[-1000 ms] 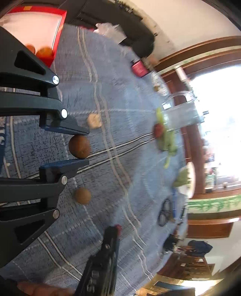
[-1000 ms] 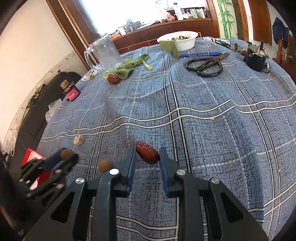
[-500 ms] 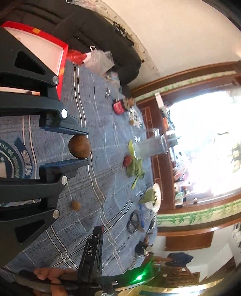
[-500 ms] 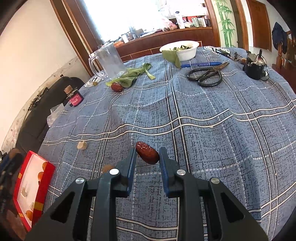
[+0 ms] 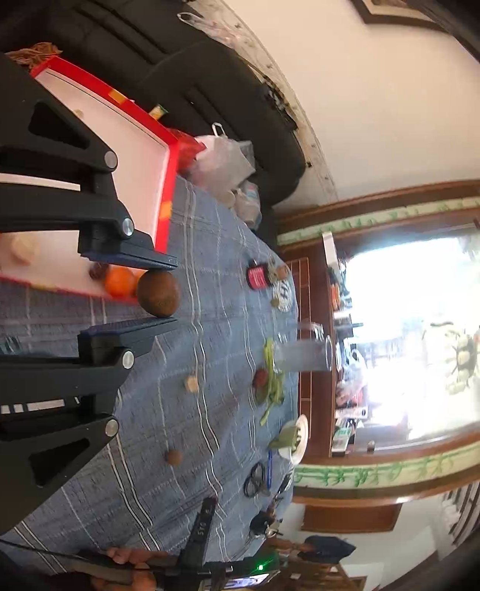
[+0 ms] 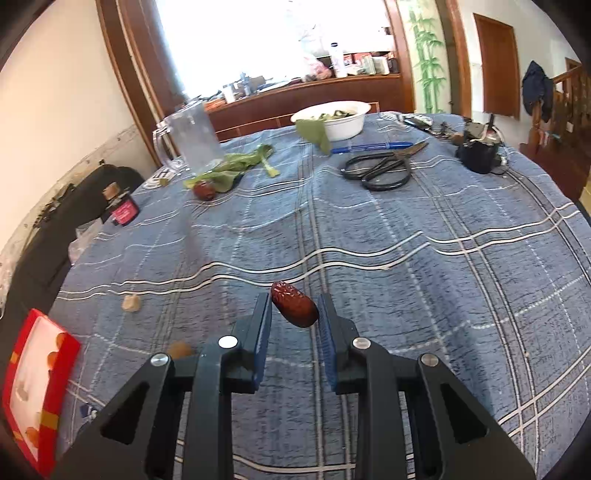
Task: Organize fruits
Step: 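Carry the red date and the brown round fruit over the red tray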
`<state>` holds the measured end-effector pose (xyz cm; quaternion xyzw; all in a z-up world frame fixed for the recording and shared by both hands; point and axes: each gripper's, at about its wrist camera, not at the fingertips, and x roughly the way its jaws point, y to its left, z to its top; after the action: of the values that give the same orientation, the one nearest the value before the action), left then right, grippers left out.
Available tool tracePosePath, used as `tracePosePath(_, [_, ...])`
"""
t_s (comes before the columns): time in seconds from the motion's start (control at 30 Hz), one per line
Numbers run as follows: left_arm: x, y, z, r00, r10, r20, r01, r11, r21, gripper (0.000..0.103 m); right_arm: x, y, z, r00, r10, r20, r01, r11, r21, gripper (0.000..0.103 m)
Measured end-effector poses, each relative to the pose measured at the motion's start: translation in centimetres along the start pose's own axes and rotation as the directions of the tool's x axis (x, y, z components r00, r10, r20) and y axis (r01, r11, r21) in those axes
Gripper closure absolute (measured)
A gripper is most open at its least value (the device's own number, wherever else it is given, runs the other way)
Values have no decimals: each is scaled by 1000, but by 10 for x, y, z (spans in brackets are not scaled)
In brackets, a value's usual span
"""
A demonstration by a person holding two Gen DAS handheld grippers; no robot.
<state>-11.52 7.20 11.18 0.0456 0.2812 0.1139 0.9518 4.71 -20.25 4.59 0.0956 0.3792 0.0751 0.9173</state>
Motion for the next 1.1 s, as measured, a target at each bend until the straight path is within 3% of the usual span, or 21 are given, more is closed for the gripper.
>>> tracePosePath(0.2, [0, 32, -17, 999, 26, -24, -27, 998, -51, 79, -2, -5, -2, 999, -40, 17, 40, 999, 12, 76])
tracePosePath(0.33, [-1, 56, -28, 997, 62, -35, -64, 995, -72, 79, -9, 2, -5, 1000, 8, -10, -7, 1000, 30, 76])
tracePosePath(0.6, [6, 94, -48, 991, 111, -79, -120, 986, -116, 79, -46, 85, -21, 989, 145, 17, -142, 984, -106, 76])
tracePosePath(0.83, [11, 115, -60, 987, 121, -103, -134, 981, -141, 79, -57, 168, -37, 947, 318, -29, -319, 936, -151, 76])
tracePosePath(1.1, [14, 137, -66, 982, 148, -119, -167, 971, -173, 79, -47, 246, -55, 898, 423, -118, -438, 883, -168, 75])
